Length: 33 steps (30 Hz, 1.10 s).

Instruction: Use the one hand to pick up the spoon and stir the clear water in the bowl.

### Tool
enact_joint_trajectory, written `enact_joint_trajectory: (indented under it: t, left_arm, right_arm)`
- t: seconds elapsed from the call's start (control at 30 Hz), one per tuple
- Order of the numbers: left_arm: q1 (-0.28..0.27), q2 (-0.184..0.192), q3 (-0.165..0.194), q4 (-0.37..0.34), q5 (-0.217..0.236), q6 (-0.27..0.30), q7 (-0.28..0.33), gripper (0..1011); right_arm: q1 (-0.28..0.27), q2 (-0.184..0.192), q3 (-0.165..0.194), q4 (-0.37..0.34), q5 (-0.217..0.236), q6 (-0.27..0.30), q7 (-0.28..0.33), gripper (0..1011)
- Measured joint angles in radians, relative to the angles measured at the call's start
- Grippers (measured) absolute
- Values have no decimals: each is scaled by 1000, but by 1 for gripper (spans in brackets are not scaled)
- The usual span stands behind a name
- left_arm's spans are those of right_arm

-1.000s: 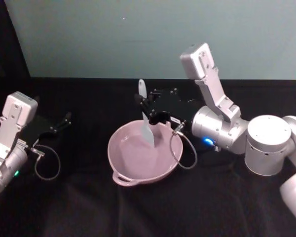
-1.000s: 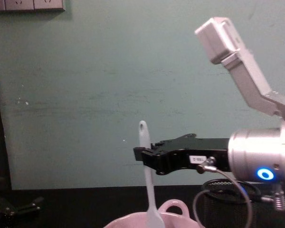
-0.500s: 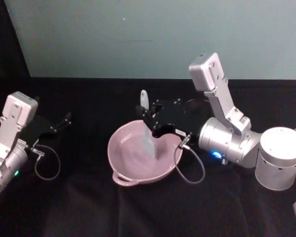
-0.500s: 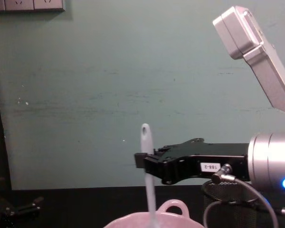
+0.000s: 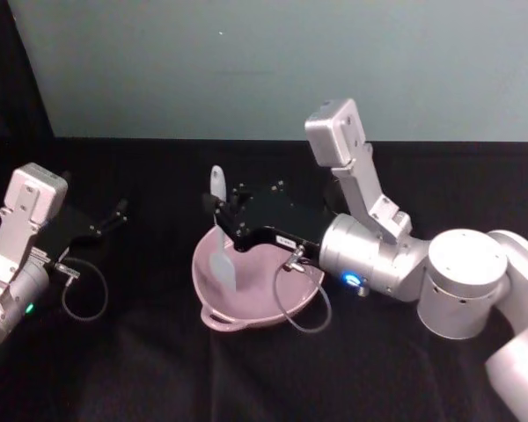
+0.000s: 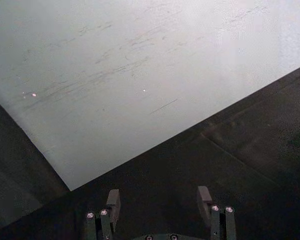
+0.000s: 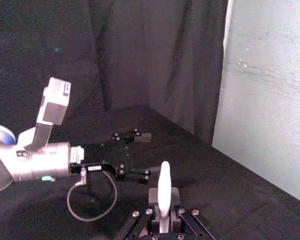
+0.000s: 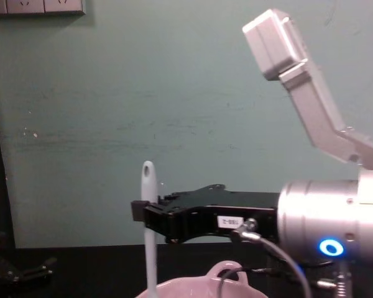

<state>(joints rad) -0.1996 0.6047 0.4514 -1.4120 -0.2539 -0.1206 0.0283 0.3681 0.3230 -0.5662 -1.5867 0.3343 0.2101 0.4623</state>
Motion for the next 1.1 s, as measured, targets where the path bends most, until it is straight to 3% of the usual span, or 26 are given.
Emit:
enact_joint_trajectory:
  t: [0.3,0.53,0.83,1.1]
  left_arm:
    - [0,0,0,0,0,0,0,1011]
    - [0,0,0,0,0,0,0,1011]
    - [0,0,0,0,0,0,0,1011]
    - [0,0,0,0,0,0,0,1011]
  right_arm:
    - [45,-50,-15,98,-22,-51,-23,116]
    - [47,-66,9,130,-73,-93,-80,114]
    - [0,-54,55,103,-104,-100,-126,116]
    - [-66,-22,96,28,-114,-73,-132,116]
